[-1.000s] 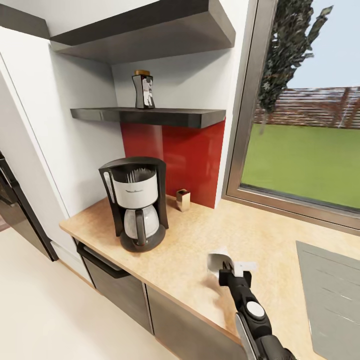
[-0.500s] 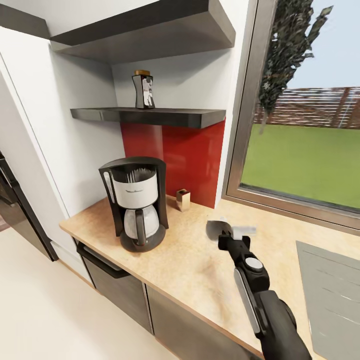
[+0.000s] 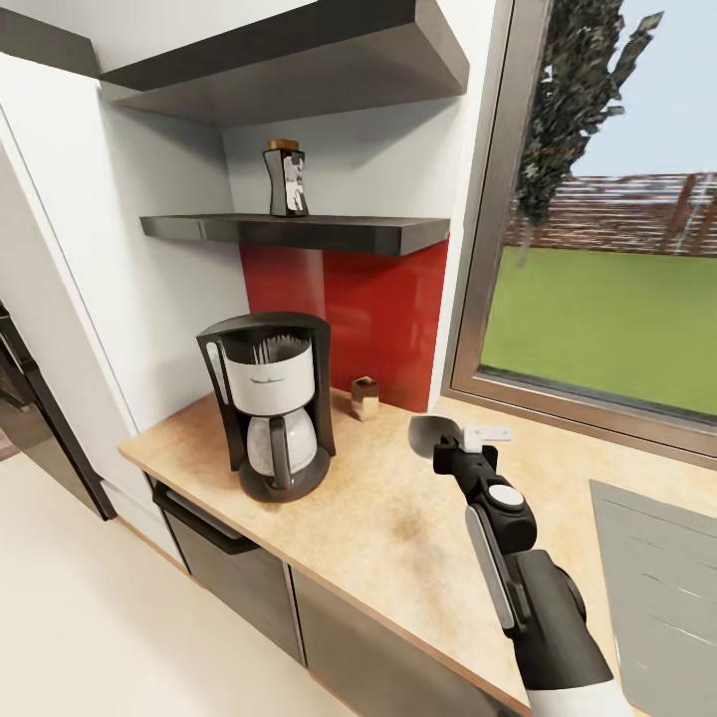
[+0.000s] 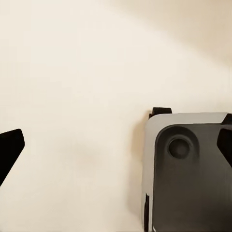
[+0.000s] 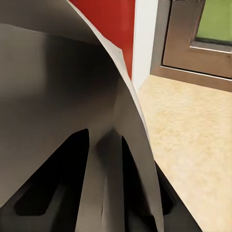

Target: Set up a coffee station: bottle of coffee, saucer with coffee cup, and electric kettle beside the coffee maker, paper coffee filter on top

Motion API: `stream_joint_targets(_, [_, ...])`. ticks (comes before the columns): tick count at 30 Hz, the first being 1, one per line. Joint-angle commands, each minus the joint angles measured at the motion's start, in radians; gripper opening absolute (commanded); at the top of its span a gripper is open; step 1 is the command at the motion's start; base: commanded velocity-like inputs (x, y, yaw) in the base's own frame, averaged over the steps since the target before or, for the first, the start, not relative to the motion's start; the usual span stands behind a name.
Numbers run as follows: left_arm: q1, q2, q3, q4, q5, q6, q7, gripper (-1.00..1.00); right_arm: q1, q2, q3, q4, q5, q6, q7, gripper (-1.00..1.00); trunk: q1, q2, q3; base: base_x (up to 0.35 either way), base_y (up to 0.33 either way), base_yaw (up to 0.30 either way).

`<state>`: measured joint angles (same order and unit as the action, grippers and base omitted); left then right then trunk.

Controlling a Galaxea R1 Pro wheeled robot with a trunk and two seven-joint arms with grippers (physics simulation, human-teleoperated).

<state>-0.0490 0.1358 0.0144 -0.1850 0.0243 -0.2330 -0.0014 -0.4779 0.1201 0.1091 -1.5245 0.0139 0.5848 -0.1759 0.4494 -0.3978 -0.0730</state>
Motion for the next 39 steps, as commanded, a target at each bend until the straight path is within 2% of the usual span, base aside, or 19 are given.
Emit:
stream_joint_targets(1, [0.0,0.003,0.001,0.001,0.001,-0.003,0.0,1.0,-0.001,0.001,0.002,-0.004,-0.001,0.006,-0.005,-1.0,0.001,-0.002,-0.002,0.0,0.0,0.0])
stream_joint_targets(9, [-0.002,0.005,0.003,-0.002,0.0,-0.002,0.0,1.0,-0.002,0.001,0.003,-0.006,-0.002,0.007,-0.005,-1.0,0.001,-0.002,-0.002,0.0,0.015,0.0])
stream_joint_targets(14, [-0.004,0.003,0.004,-0.002,0.0,-0.002,0.0,1.0,-0.002,0.001,0.003,-0.006,-0.002,0.006,-0.005,-1.0,0.001,-0.002,-0.001,0.0,0.223,-0.037])
stream_joint_targets(30, [-0.004,0.0,0.003,-0.002,0.0,-0.003,0.0,1.0,-0.002,0.0,0.002,-0.006,-0.002,0.007,-0.005,-1.0,0.001,-0.002,0.012,-0.009,0.297,-0.206])
stream_joint_targets(39, [-0.005,0.0,0.003,-0.004,0.0,-0.002,0.0,1.0,-0.002,0.001,0.001,-0.006,-0.002,0.007,-0.005,-1.0,0.001,-0.002,0.02,-0.213,0.249,-0.219])
